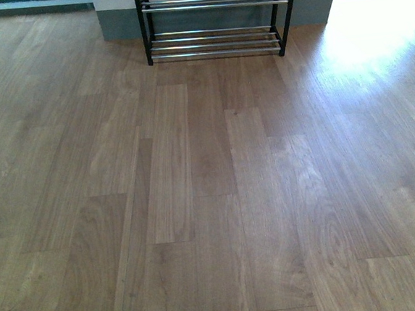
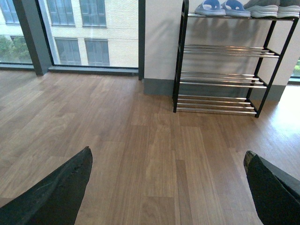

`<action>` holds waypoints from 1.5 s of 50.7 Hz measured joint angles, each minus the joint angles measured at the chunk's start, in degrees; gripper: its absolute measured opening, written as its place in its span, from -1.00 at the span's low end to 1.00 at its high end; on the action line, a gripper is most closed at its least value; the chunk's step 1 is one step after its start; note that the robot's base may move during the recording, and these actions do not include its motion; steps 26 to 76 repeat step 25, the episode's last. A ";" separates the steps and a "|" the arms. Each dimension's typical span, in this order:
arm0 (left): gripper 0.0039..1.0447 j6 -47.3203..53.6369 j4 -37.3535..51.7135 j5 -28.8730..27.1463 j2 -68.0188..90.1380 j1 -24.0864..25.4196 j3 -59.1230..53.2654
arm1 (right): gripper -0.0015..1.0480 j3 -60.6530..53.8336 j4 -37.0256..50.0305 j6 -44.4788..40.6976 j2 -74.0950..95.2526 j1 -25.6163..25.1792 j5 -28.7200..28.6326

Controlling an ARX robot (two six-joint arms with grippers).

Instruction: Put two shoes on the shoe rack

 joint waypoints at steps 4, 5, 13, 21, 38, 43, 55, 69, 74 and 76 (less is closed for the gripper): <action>0.83 0.02 0.00 0.00 0.00 0.00 0.00 | 0.82 0.00 0.00 0.00 0.02 0.00 0.00; 0.83 0.02 0.00 0.00 0.00 0.00 0.00 | 0.82 0.00 0.00 0.00 0.02 0.00 0.00; 0.83 0.02 0.00 0.00 0.00 0.00 0.00 | 0.82 0.00 0.00 0.00 0.02 0.00 0.00; 0.83 0.00 0.00 0.00 0.00 0.00 0.00 | 0.82 0.00 0.00 0.00 0.02 0.00 -0.02; 0.83 0.02 0.00 0.00 0.00 0.00 0.00 | 0.82 0.00 0.00 0.00 0.02 0.00 0.00; 0.83 0.02 0.00 0.00 0.00 0.00 0.00 | 0.82 0.00 0.00 0.00 0.02 0.00 0.00; 0.83 0.02 0.00 0.00 0.00 0.00 0.00 | 0.82 0.00 0.00 0.00 0.02 0.00 0.00; 0.83 0.02 0.00 0.00 0.00 0.00 0.00 | 0.82 0.00 0.00 0.00 0.02 0.00 0.00; 0.83 0.02 0.00 0.00 0.00 0.00 0.00 | 0.82 0.00 0.00 0.00 0.02 0.00 0.00; 0.83 0.02 0.00 0.00 0.00 0.00 0.00 | 0.82 0.00 0.00 0.00 0.02 0.00 0.00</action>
